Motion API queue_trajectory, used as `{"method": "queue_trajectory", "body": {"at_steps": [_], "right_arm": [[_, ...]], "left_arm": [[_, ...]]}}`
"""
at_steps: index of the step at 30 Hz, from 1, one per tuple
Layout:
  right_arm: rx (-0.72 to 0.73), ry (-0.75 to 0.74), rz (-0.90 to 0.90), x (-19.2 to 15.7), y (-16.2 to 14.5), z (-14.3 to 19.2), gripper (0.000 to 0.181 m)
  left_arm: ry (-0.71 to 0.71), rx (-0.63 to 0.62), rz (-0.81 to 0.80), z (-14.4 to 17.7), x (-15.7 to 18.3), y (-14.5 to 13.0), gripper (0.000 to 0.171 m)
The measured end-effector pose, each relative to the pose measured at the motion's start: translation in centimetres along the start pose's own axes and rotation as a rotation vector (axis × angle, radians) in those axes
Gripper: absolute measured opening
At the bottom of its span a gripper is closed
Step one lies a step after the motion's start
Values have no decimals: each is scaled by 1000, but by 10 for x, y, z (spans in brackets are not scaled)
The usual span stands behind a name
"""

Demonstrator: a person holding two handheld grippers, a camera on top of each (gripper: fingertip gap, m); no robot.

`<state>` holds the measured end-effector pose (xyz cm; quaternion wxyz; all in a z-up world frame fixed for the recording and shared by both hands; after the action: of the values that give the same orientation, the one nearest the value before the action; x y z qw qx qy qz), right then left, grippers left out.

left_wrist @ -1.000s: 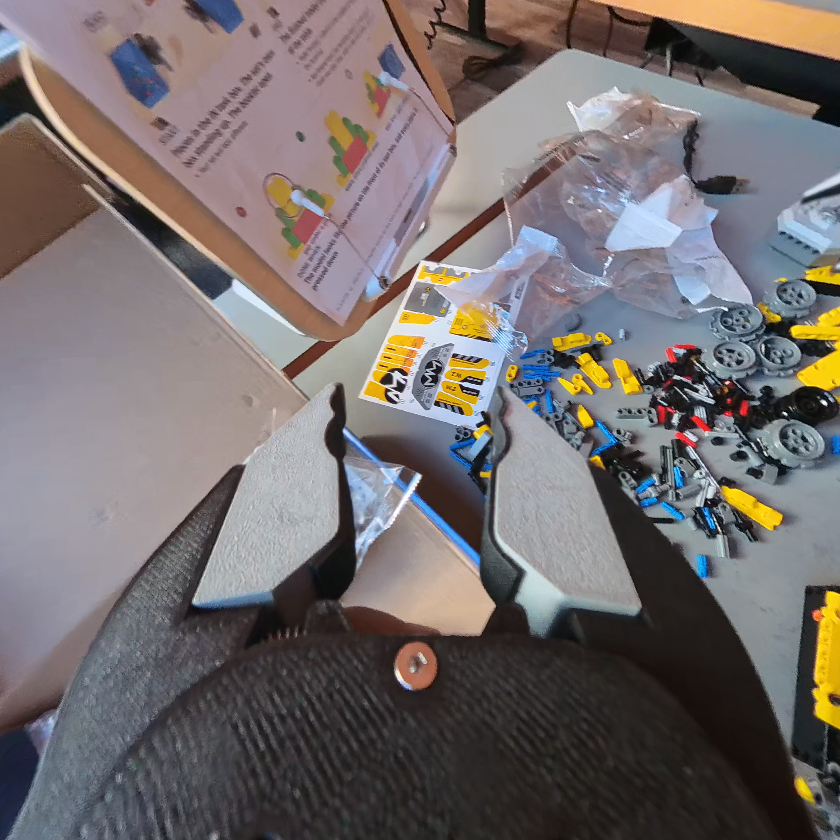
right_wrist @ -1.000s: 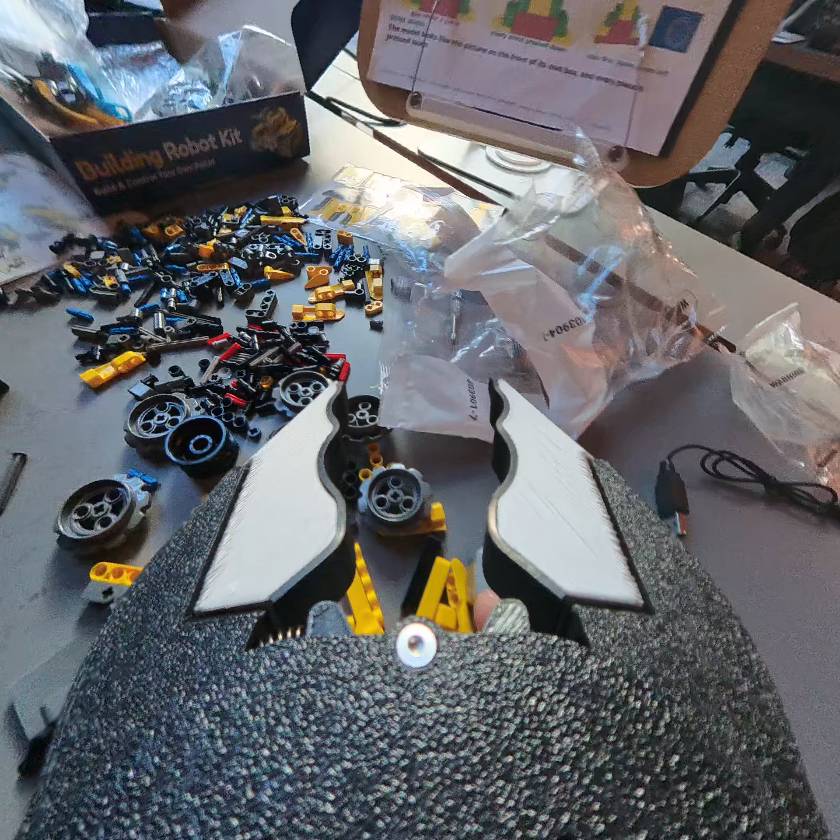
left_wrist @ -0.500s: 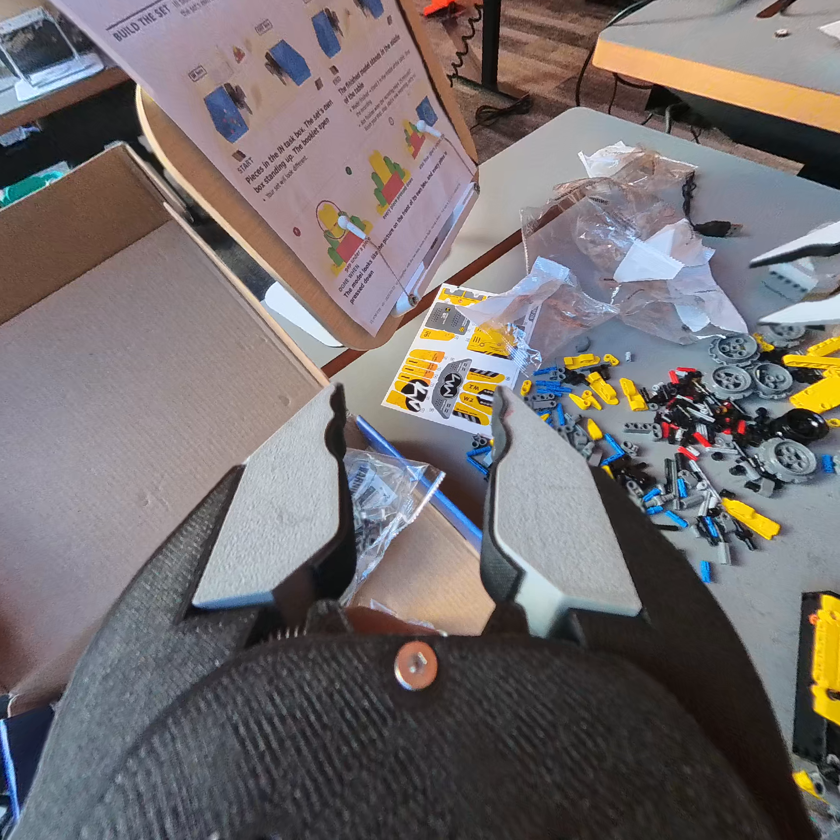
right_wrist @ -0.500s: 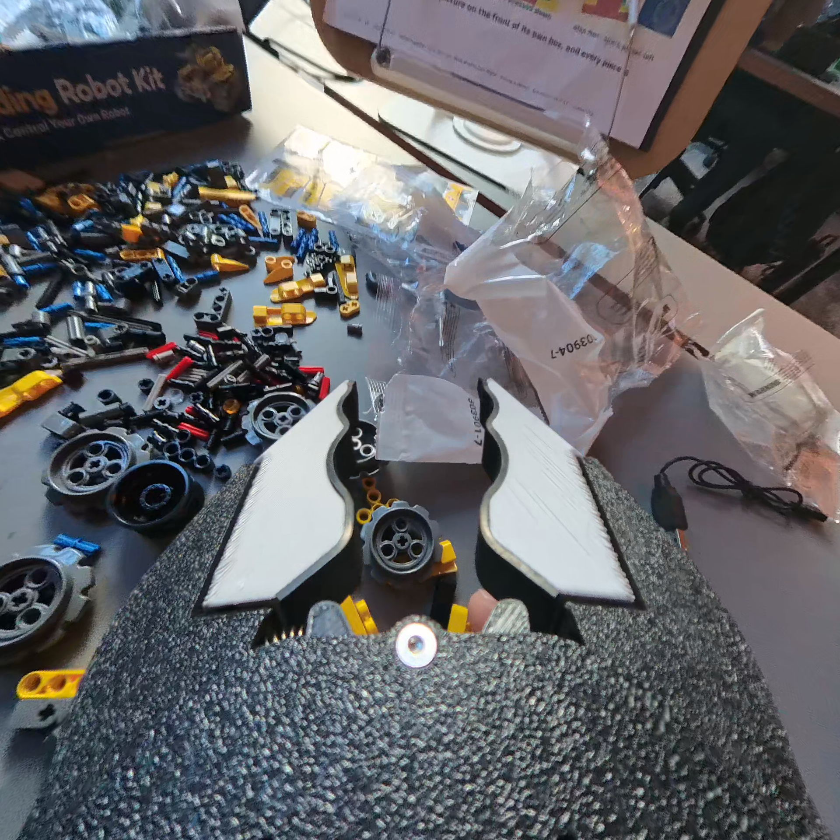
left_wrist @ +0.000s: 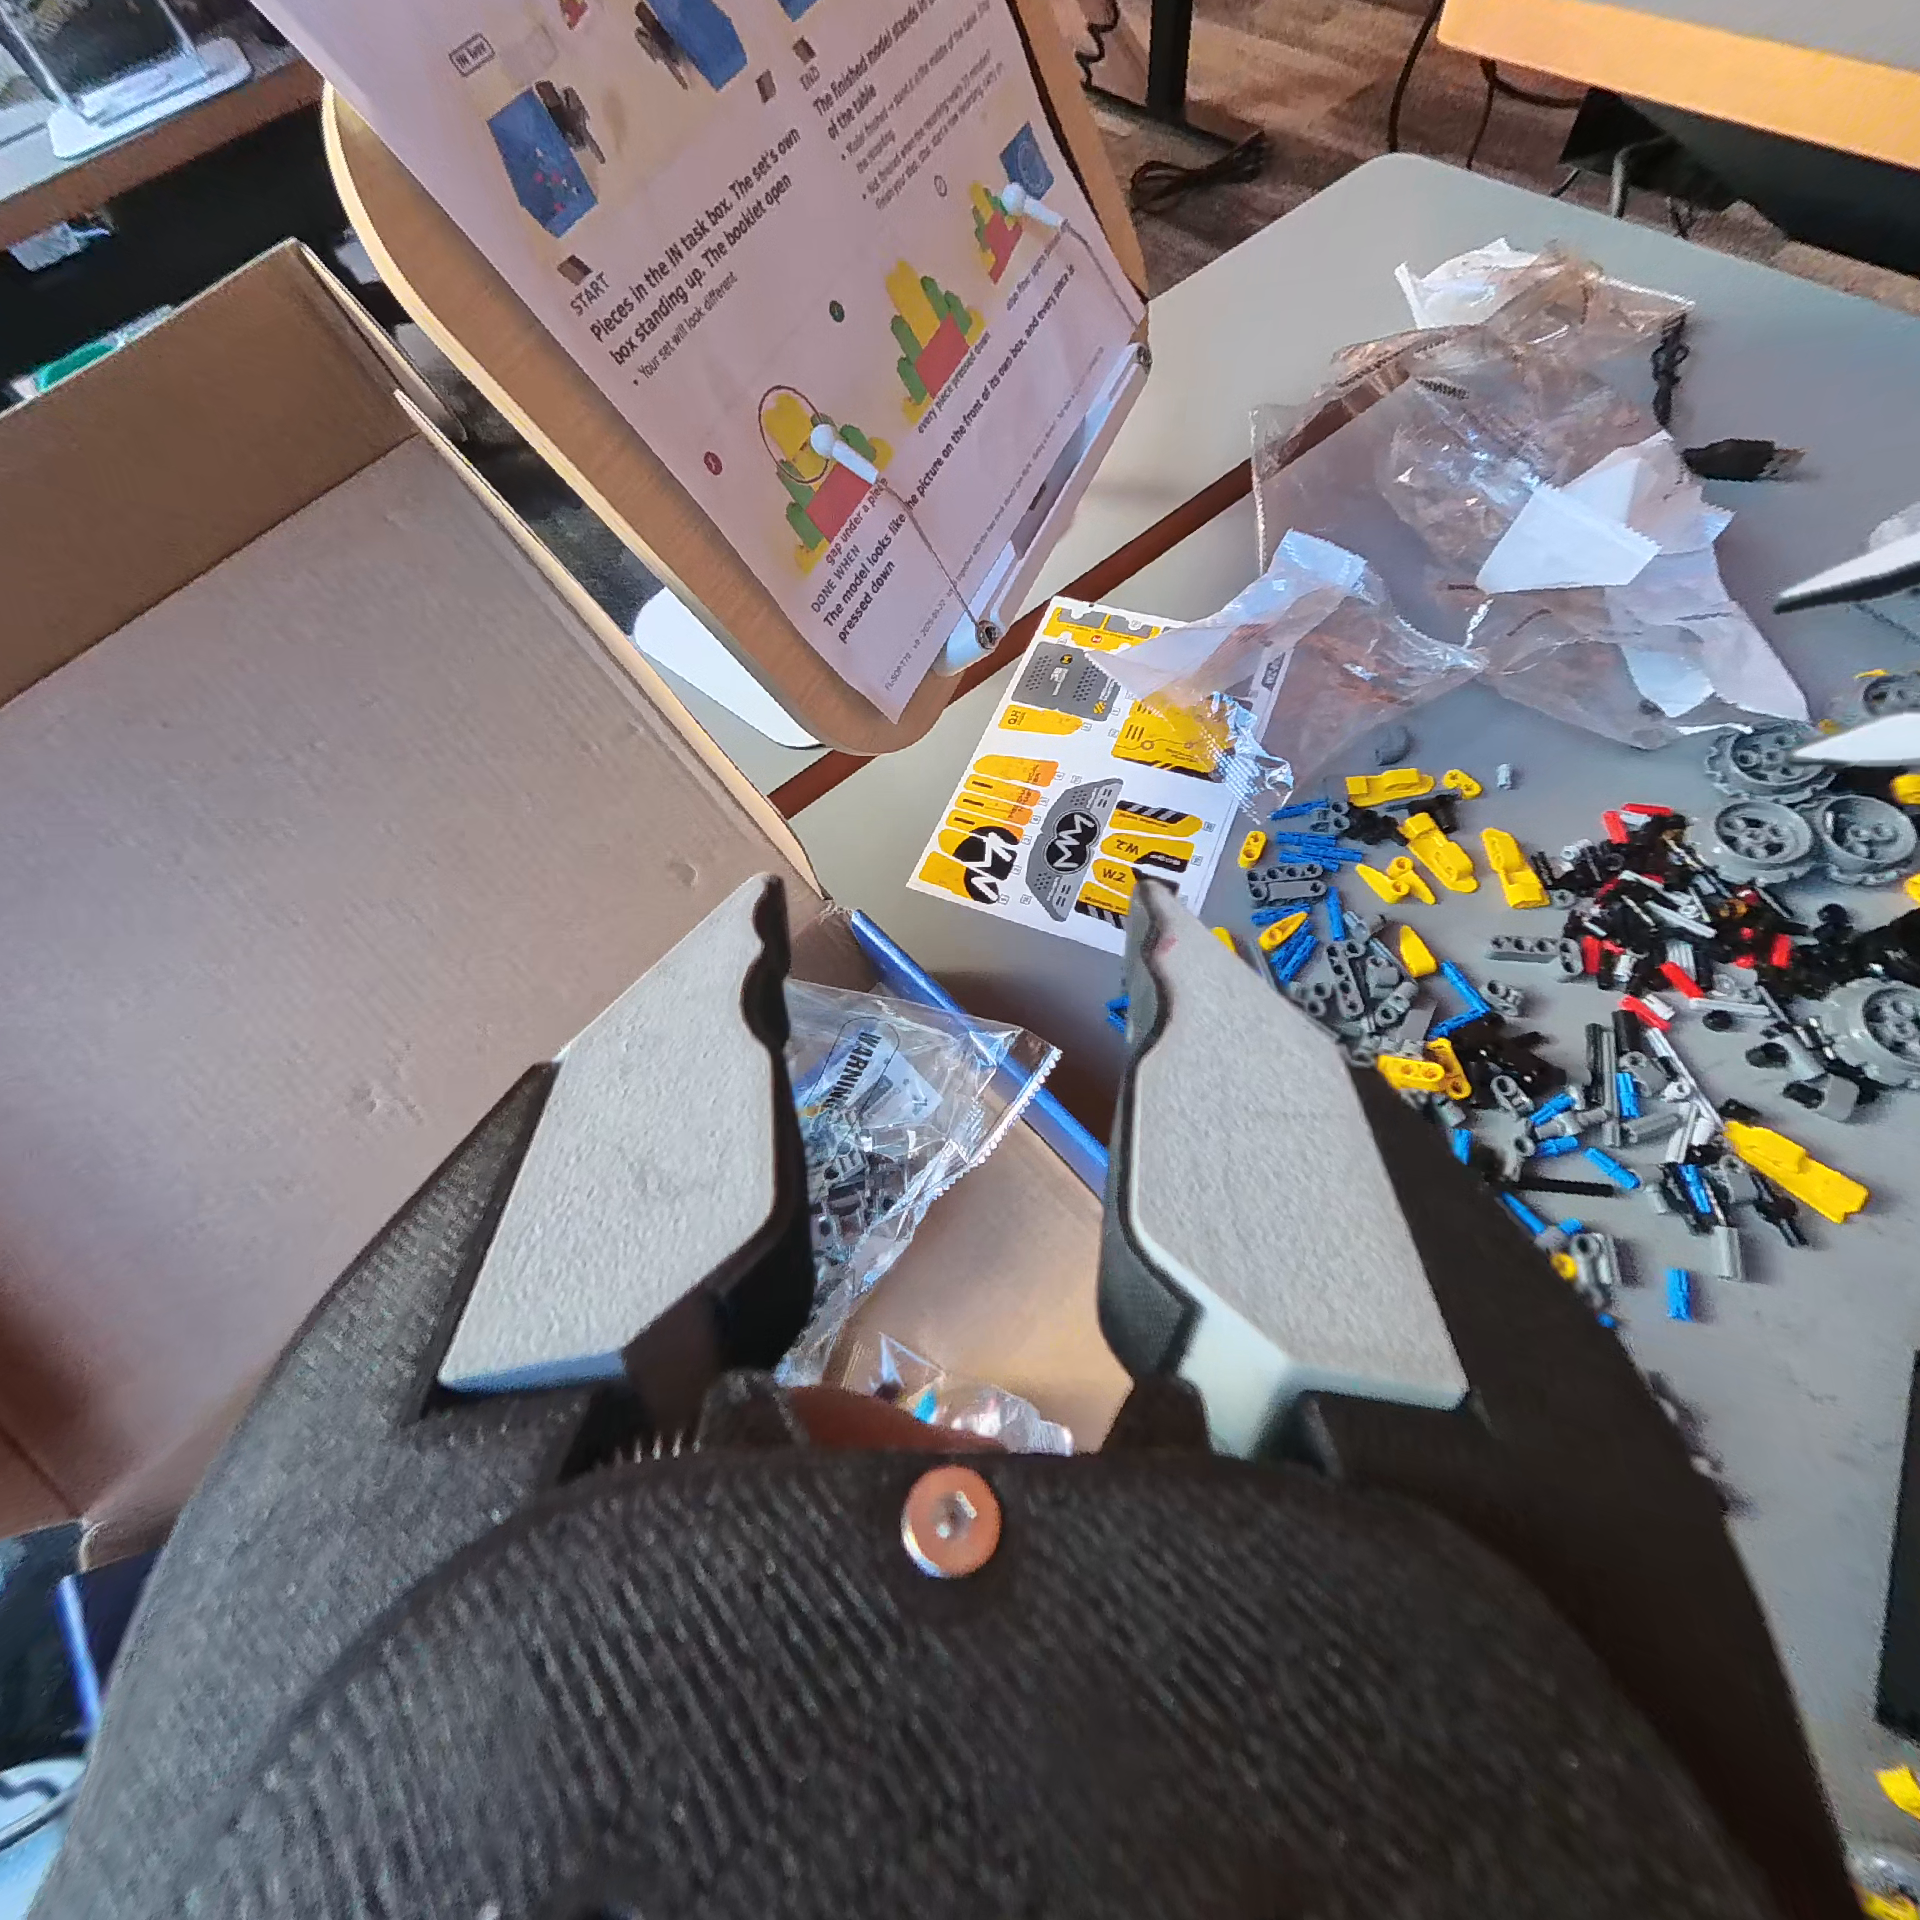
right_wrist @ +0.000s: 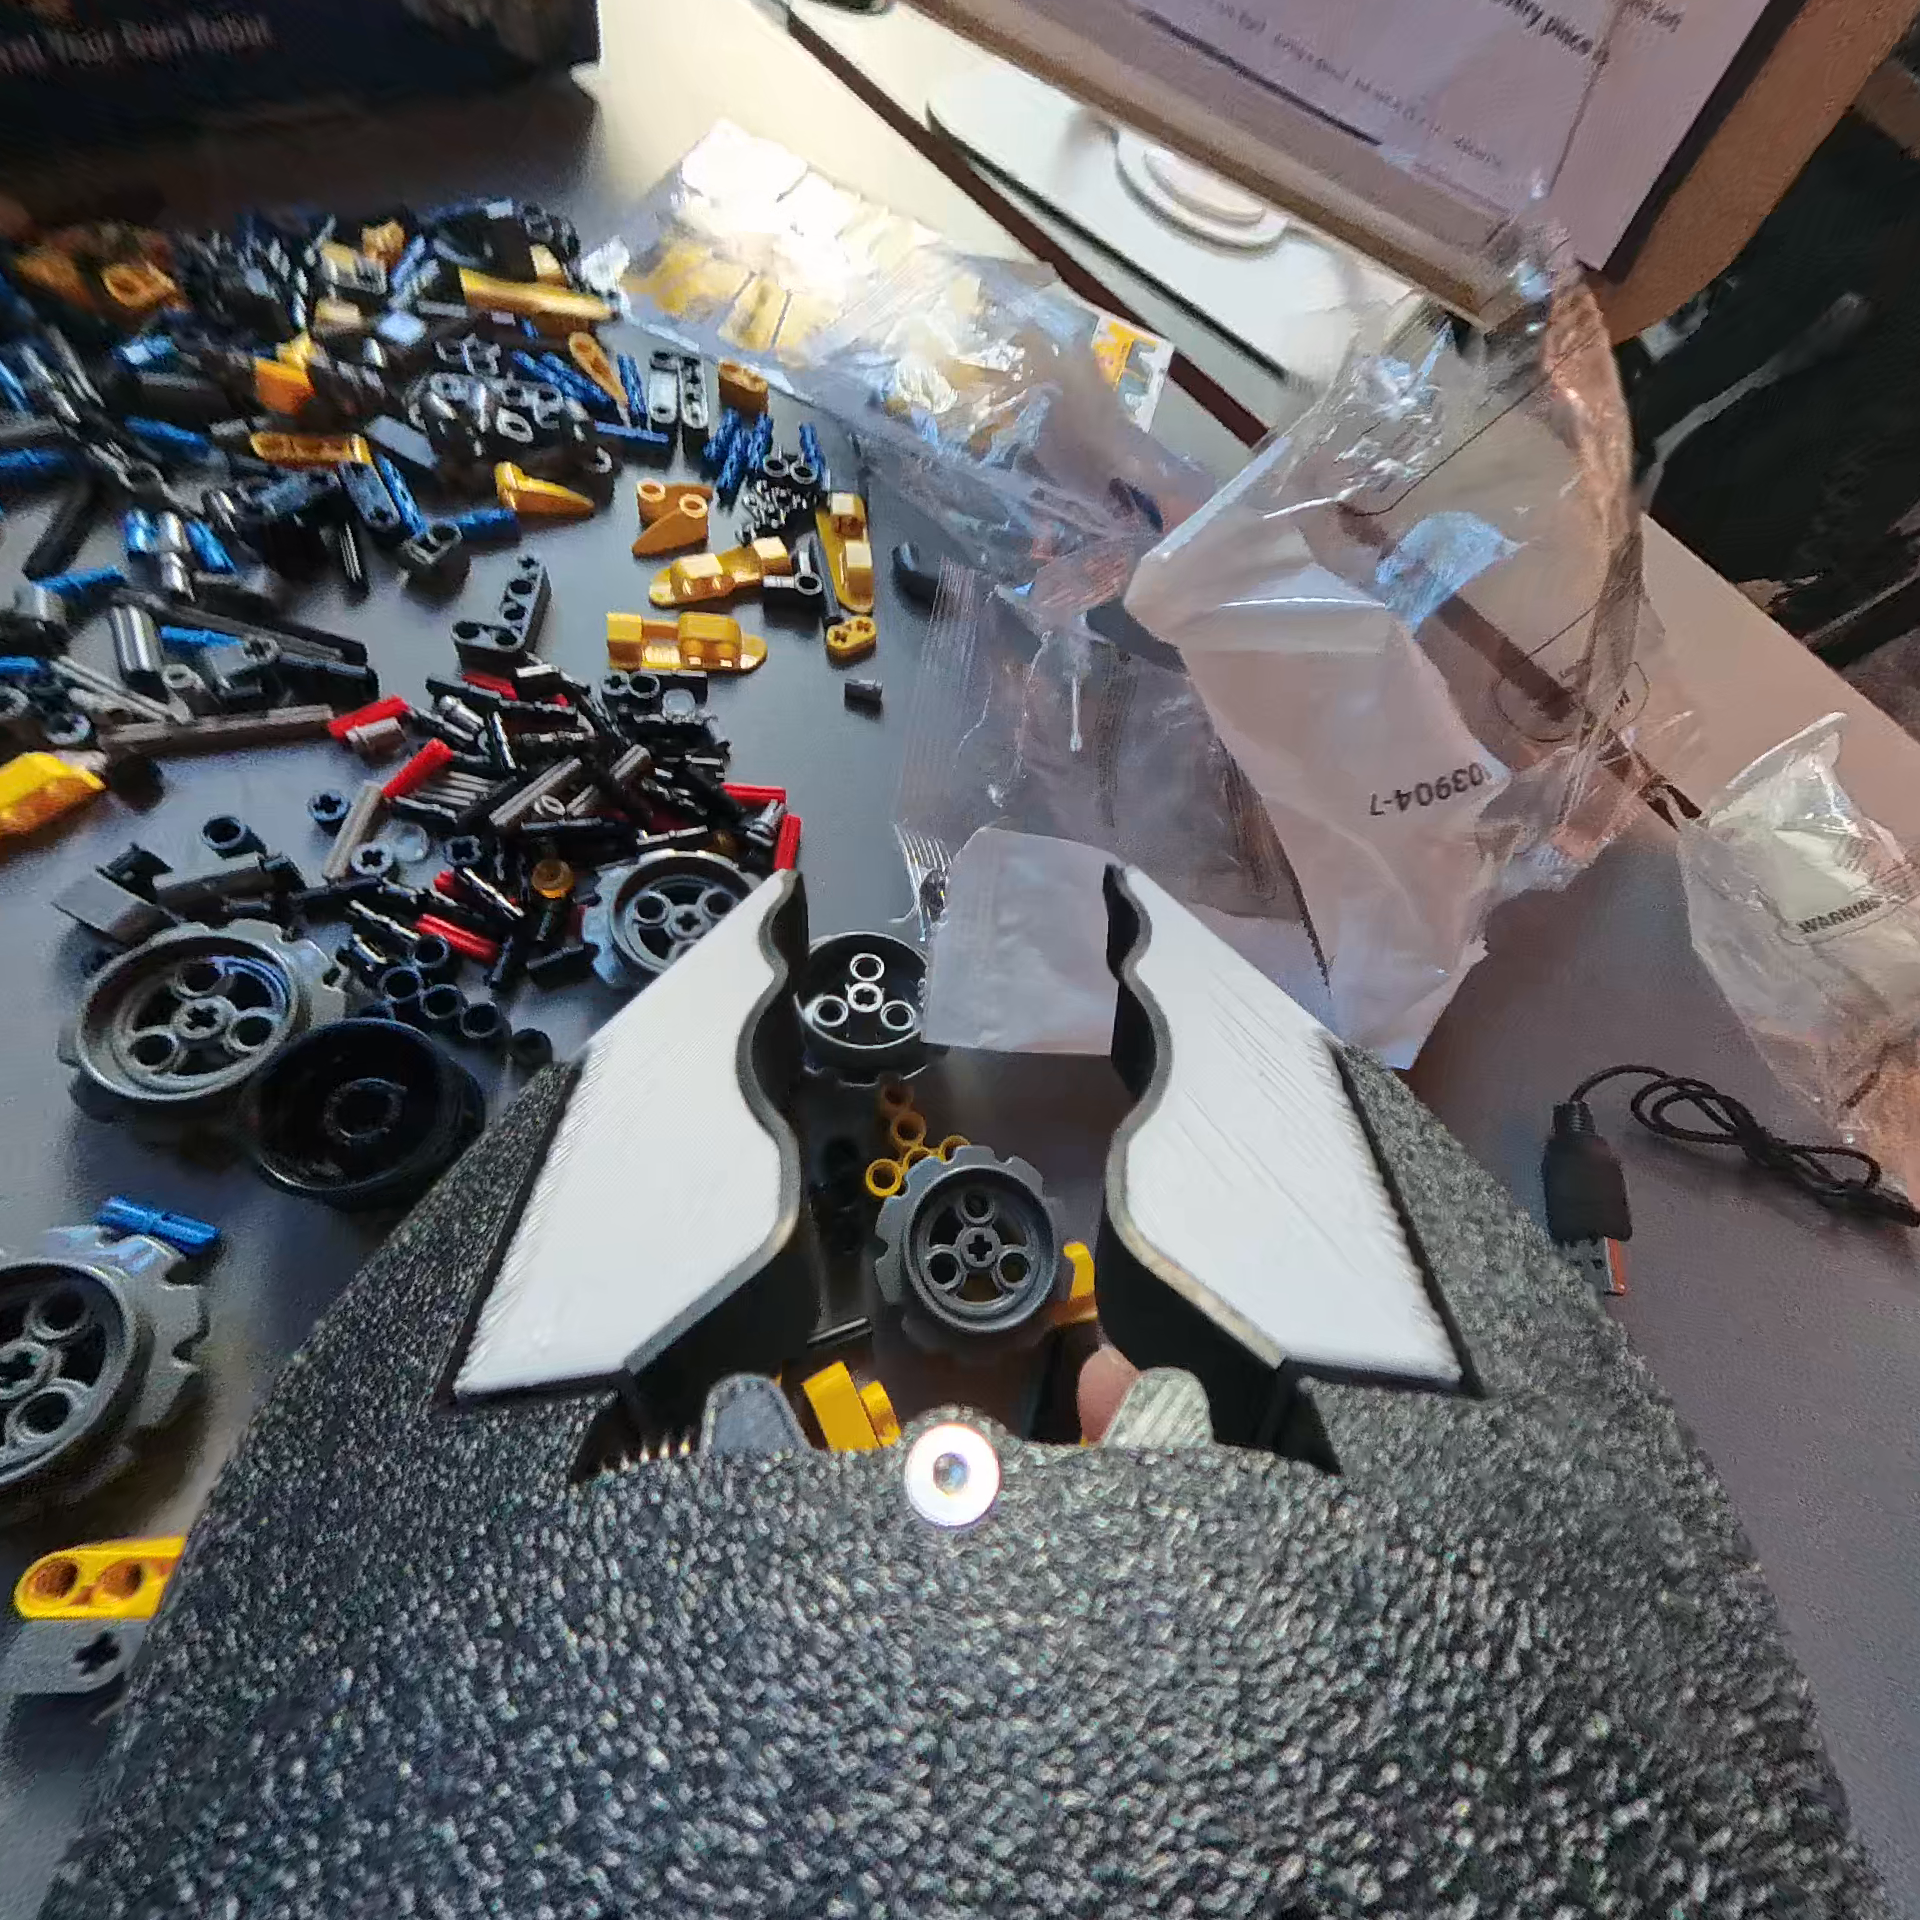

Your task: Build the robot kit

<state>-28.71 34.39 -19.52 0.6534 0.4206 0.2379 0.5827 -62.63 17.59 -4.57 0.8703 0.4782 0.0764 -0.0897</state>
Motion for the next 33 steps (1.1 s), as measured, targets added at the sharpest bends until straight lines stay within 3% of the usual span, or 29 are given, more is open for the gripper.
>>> {"method": "queue_trajectory", "body": {"at_steps": [7, 10, 14, 24, 28, 33], "right_arm": [[-98, -45, 9, -2, -6, -13, 55], [-147, -46, 20, -3, -10, -17, 21], [-144, -117, 36, 4, -8, -14, 3], [87, -372, -132, 47, 10, 24, 1], [158, -335, -190, 51, 11, 34, 2], [116, -276, -213, 48, 5, 26, 6]], "left_arm": [[-10, -10, -2, -4, 2, -1, 63], [-13, -16, -9, -7, 3, -1, 63], [-12, -24, -18, -9, 5, -2, 63], [-5, -18, -13, -8, 3, -1, 63], [-6, -18, -14, -8, 3, -1, 62], [-10, -24, -21, -10, 5, -1, 62]]}}
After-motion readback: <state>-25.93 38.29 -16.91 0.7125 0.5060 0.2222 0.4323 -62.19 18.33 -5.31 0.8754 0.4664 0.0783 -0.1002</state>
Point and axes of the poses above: each gripper's, where its closed fingertips meet, z back along the fingers, y out of its top, x = y × z across the jaws, the point moved 6 cm from there along z, back along the fingers, and after that the axes turned 5 degrees about -z, right-handed, at the moved point
